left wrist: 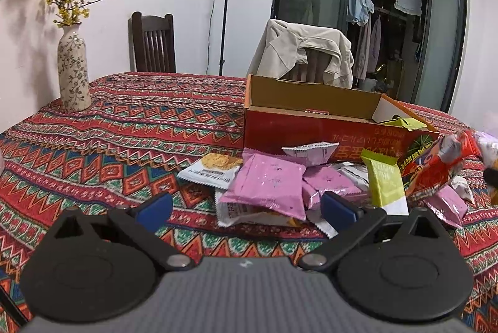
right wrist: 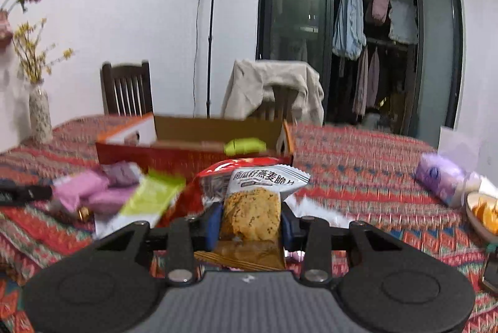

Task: Organize snacks
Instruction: 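Grasp the pink bag with the left tool while the right tool holds the biscuit packet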

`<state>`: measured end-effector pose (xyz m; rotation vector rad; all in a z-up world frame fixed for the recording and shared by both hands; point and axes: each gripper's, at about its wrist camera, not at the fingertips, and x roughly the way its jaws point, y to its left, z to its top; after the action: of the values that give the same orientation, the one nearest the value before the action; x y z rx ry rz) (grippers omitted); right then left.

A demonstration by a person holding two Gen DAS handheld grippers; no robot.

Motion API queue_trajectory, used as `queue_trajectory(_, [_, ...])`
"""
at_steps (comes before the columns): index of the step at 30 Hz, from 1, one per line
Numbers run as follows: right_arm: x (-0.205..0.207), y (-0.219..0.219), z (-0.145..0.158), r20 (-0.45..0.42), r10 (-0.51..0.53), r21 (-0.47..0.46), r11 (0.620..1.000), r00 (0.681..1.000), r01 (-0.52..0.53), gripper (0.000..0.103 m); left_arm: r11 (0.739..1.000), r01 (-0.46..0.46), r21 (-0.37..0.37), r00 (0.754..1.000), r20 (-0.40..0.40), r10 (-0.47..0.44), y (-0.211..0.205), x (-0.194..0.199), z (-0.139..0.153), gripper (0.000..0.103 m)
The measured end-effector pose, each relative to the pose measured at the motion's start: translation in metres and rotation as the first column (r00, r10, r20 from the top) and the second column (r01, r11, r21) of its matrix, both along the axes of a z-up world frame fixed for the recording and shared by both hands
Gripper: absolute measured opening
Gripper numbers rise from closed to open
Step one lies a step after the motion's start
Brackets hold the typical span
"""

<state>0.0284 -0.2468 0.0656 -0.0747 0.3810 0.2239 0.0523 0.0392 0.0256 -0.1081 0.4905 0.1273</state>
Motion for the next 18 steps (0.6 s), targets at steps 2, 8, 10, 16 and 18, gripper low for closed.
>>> queue_trajectory(2, [0.003,0.003,0.008,0.023,0.016,0.003,1.0,1.0,-0.016,0.037,1.0,0.003,0.01,1.0,-0.002,-0.003,-0.003,0.007,0.002,0.103])
queue_trajectory(8, [0.018,0.013,0.018,0.041,0.064,0.022,0.998,0.997,-0.065,0.037,0.999,0.017,0.04,0.999,-0.029,-0.015,-0.006,0.035,0.003,0.103])
queue_trajectory(10, [0.022,0.016,0.019,0.035,0.08,0.028,0.996,0.996,-0.081,0.037,0.999,0.017,0.05,0.999,-0.046,-0.015,-0.005,0.045,0.001,0.103])
queue_trajectory(16, [0.033,0.022,0.009,0.0,0.103,0.044,0.994,0.995,-0.102,0.037,0.999,0.029,0.043,0.994,-0.11,-0.025,-0.003,0.072,-0.011,0.103])
queue_trajectory(18, [0.036,0.023,0.006,-0.009,0.108,0.047,0.993,0.994,-0.107,0.037,0.999,0.028,0.031,0.992,-0.123,-0.024,-0.001,0.078,-0.015,0.103])
